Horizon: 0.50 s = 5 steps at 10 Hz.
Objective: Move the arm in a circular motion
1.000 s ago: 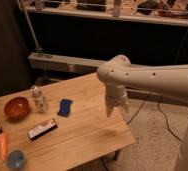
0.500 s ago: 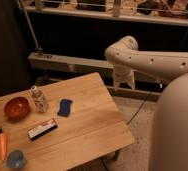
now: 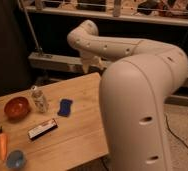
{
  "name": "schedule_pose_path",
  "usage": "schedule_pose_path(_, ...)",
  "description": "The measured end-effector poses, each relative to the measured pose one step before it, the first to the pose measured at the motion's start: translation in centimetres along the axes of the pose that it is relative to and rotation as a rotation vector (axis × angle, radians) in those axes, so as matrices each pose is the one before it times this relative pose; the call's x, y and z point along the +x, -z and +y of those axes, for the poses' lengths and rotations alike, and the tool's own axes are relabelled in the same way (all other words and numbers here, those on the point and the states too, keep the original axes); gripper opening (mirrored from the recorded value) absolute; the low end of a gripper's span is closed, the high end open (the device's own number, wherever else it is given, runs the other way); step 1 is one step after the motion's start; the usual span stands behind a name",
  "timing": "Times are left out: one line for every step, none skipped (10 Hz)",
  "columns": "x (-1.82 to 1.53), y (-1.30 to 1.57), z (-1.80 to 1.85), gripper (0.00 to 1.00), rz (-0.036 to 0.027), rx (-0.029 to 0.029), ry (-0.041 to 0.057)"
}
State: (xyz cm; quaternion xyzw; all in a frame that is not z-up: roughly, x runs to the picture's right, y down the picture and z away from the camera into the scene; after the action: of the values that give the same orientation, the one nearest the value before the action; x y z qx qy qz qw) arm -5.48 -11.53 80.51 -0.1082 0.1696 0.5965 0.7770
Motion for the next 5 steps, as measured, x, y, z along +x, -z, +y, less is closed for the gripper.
schedule_pose_path(0.008, -0.029, 3.797, 0.65, 0.00435, -0.01848, 0.08430)
schedule_pose_path(0.140, 0.047, 4.357, 0.65, 0.00639, -0.02681, 0.09858)
schedule_pose_path(0.254, 0.133, 3.526, 0.65, 0.00769, -0.02852, 0.07901)
schedule_pose_path(0.475, 0.218, 3.022, 0.65, 0.01087, -0.02717, 0.06930)
schedule_pose_path(1.072, 0.286, 4.244, 0.65, 0.01846, -0.03450, 0.10659)
